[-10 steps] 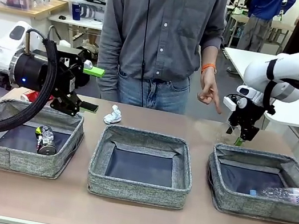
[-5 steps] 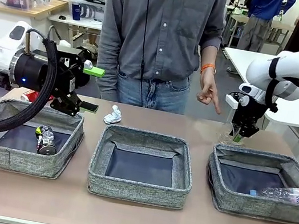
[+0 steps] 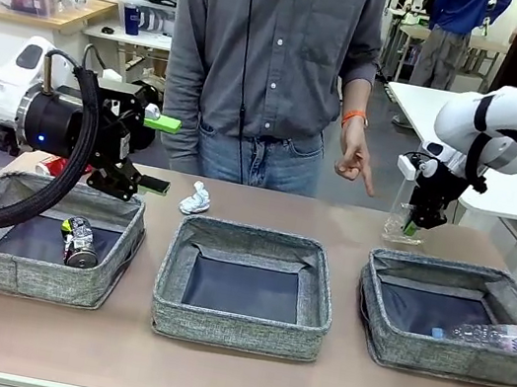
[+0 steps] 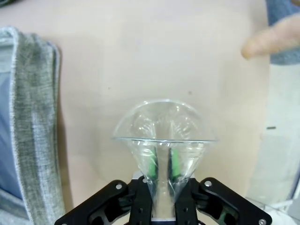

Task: Sort the waste into the appropriate baskets.
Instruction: Pick up the waste item pointed out by the person, then place the picked waste into the Fabric basket indicated by the person.

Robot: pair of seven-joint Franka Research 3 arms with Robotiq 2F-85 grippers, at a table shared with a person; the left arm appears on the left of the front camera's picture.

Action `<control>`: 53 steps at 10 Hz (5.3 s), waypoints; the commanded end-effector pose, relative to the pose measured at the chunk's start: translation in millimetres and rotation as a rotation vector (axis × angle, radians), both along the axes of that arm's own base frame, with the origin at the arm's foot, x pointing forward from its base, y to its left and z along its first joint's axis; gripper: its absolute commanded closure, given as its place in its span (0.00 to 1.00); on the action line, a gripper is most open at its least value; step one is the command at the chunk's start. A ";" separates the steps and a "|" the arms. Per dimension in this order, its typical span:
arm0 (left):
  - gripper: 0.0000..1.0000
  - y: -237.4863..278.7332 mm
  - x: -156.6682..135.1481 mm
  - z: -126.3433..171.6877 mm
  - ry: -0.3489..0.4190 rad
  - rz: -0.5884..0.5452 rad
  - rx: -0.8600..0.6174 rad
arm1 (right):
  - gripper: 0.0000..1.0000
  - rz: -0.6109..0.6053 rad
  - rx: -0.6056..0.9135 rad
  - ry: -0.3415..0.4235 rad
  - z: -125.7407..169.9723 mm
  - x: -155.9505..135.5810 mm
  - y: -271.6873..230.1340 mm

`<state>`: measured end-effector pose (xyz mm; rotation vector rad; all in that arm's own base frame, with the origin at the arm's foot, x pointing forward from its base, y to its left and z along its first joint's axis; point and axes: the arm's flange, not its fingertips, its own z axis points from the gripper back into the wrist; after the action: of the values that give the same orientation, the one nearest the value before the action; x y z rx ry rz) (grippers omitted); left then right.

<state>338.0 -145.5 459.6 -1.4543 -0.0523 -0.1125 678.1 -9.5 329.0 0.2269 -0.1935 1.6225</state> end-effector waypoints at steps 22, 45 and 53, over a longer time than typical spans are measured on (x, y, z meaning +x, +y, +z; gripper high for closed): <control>0.00 -1.7 -0.5 2.8 0.008 0.008 -0.003 | 0.88 -1.111 0.039 0.294 222.0 -165.3 164.6; 0.00 -1.7 -0.5 2.8 0.008 0.008 -0.003 | 0.88 -1.433 -0.209 0.272 429.6 -268.5 331.5; 0.00 -1.7 -0.5 2.8 0.008 0.008 -0.003 | 0.88 -1.433 -0.209 0.272 429.6 -268.5 331.5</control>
<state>337.9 -146.1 459.5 -1.4524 -0.0514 -0.1133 414.2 322.4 760.3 0.1007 0.0536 0.1789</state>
